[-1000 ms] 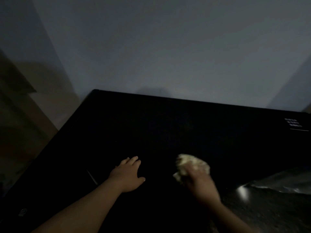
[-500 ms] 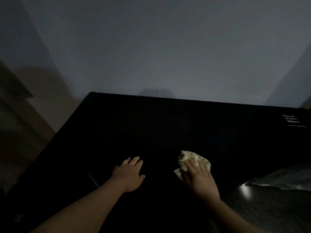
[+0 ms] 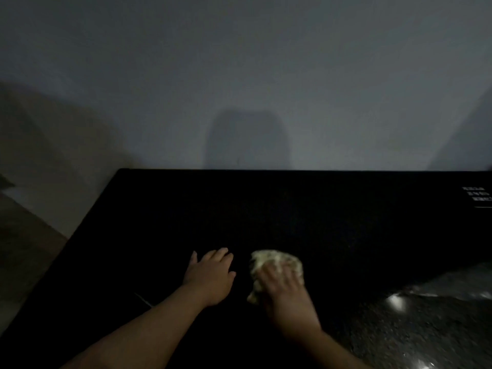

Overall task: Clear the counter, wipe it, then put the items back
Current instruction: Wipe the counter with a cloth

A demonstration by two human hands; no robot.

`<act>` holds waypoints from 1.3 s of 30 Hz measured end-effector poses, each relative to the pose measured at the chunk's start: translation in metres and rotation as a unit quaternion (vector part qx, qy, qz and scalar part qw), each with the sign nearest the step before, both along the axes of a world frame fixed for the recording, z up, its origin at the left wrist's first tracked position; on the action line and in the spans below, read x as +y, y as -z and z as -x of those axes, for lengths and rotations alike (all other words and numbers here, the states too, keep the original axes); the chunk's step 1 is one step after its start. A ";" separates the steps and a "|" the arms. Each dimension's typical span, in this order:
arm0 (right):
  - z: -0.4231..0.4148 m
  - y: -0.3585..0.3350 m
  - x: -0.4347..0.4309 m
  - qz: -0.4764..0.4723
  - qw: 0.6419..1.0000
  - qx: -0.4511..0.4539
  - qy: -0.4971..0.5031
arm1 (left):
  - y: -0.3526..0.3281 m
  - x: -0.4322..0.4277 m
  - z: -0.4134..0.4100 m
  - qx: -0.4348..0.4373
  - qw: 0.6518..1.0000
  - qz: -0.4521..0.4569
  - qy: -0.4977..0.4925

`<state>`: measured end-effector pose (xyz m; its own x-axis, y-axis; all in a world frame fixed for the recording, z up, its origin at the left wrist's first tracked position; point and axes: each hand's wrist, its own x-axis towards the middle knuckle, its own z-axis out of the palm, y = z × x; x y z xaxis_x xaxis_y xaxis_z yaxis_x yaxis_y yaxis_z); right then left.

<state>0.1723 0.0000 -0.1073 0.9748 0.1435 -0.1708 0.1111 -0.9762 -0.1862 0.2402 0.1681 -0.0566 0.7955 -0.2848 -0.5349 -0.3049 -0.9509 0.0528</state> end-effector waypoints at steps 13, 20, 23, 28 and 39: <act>-0.073 -0.002 -0.032 -0.046 0.981 -0.012 0.187 | 0.010 -0.005 -0.032 0.044 0.996 0.075 -0.013; -0.090 0.008 -0.065 -0.042 0.999 -0.020 -0.006 | 0.004 -0.002 -0.035 0.050 0.997 0.065 -0.004; -0.100 0.006 -0.103 -0.038 0.982 -0.009 0.187 | 0.003 -0.001 -0.032 0.053 0.997 0.062 -0.004; -0.054 0.004 -0.003 -0.054 0.991 -0.078 0.098 | 0.010 -0.011 -0.030 0.023 0.998 0.047 -0.027; -0.053 0.001 -0.131 -0.047 0.974 0.019 0.219 | 0.005 -0.017 -0.026 0.040 0.999 0.035 -0.012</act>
<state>0.2256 -0.1312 -0.1085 0.9392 -0.2684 -0.2141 -0.3213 -0.9069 -0.2727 0.2665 0.1506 -0.0611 0.7579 -0.3042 -0.5771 -0.2733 -0.9513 0.1426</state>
